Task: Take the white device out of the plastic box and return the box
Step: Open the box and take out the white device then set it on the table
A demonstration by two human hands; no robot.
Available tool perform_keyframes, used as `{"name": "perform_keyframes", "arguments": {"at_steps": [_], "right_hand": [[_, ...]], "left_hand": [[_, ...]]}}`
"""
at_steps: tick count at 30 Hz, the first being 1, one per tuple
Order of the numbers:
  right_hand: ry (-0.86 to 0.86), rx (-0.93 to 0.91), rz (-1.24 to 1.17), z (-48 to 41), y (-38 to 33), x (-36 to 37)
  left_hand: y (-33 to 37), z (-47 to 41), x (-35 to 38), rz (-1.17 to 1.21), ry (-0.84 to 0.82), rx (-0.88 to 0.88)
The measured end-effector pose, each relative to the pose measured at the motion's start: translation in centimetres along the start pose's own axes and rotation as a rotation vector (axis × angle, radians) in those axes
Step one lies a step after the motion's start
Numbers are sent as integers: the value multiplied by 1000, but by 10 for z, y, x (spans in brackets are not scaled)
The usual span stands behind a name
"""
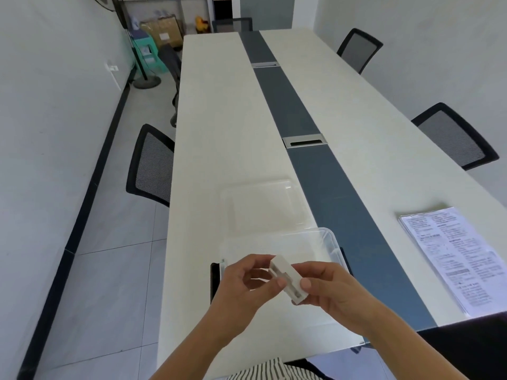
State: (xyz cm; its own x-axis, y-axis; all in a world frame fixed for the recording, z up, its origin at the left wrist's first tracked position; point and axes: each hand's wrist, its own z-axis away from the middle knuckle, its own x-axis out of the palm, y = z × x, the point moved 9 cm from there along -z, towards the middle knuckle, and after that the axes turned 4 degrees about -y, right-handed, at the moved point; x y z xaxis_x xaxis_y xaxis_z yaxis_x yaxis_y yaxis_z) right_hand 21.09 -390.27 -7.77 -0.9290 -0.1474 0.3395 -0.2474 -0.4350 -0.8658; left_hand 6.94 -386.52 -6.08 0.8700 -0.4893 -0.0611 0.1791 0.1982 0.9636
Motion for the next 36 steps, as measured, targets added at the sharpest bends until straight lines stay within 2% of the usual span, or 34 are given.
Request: {"name": "perform_keyframes", "arguments": {"at_steps": [3, 5, 8, 12, 16, 20, 25, 29, 32, 34, 36], "right_hand": [[-25, 15, -55, 5, 0, -1], [-30, 19, 11, 8, -3, 1], [58, 7, 207, 13, -10, 0], [157, -52, 618, 23, -25, 6], [178, -135, 849, 37, -35, 17], [170, -245, 968, 48, -40, 25], [232, -314, 975, 57, -44, 10], [234, -254, 851, 58, -44, -17], [126, -152, 710, 53, -47, -44], [41, -98, 723, 53, -52, -61], [33, -76, 732, 56, -58, -83]], "left_hand": [[-3, 5, 0, 98, -64, 7], [-5, 8, 1, 135, -96, 4], [-9, 12, 2, 92, -87, -9], [-10, 17, -17, 107, 110, -62], [-10, 20, -8, 175, 13, -121], [-8, 19, 3, 269, -42, -138], [-3, 12, 20, 262, -49, -151], [-1, -4, 37, 340, -65, -173], [2, -24, 52, 339, -109, -191], [4, -38, 67, 348, -177, -211], [7, -53, 84, 323, -260, -232]]}}
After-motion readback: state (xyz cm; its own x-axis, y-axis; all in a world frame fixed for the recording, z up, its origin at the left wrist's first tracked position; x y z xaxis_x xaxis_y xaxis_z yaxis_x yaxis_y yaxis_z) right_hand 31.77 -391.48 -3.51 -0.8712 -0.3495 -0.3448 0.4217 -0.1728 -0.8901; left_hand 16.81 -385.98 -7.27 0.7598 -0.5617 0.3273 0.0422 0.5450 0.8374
